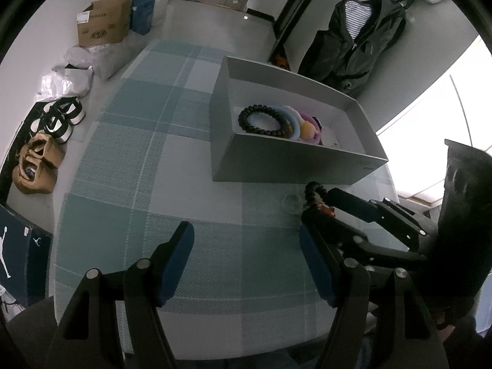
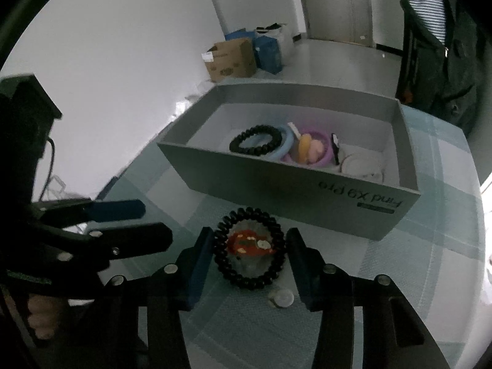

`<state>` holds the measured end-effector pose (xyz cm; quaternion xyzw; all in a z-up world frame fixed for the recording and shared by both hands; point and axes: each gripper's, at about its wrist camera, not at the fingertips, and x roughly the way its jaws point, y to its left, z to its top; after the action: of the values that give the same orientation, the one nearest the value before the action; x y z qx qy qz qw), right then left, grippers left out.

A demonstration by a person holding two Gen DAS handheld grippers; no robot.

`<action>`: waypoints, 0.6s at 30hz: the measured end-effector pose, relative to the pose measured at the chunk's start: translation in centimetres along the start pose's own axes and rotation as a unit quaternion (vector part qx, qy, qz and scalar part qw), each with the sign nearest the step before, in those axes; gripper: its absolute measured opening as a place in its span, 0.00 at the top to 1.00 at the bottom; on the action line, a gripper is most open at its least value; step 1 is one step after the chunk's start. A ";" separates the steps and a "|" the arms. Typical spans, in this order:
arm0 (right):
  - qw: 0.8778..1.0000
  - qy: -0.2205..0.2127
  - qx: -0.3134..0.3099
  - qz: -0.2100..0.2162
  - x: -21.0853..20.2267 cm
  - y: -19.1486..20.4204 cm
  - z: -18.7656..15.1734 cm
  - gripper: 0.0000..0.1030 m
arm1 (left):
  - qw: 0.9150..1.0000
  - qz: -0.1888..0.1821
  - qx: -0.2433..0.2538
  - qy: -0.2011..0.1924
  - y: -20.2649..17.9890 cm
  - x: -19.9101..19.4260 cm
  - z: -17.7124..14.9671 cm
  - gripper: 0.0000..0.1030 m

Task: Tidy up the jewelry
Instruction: 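Grasp the second black bead bracelet with the right gripper and lift it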

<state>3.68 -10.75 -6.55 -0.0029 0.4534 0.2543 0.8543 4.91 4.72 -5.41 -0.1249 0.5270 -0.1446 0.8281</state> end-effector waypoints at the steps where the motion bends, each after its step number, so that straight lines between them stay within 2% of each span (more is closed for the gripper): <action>1: 1.000 -0.004 0.002 0.004 -0.2 0.0 0.1 0.55 | 1.000 0.000 0.000 0.000 0.0 0.0 0.0 0.35; 10: 0.998 -0.042 0.025 0.029 -2.9 -0.9 0.6 0.55 | 1.000 -0.009 0.003 -0.003 -0.4 0.1 0.0 0.35; 18: 0.994 -0.077 0.070 0.033 -6.2 -3.7 0.3 0.56 | 0.997 -0.007 0.070 -0.012 -3.9 0.5 -0.3 0.35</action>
<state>2.61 -16.57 -2.38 0.0919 0.4027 0.2497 0.8758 4.37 0.86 -4.56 -0.0716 0.5047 -0.1854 0.8401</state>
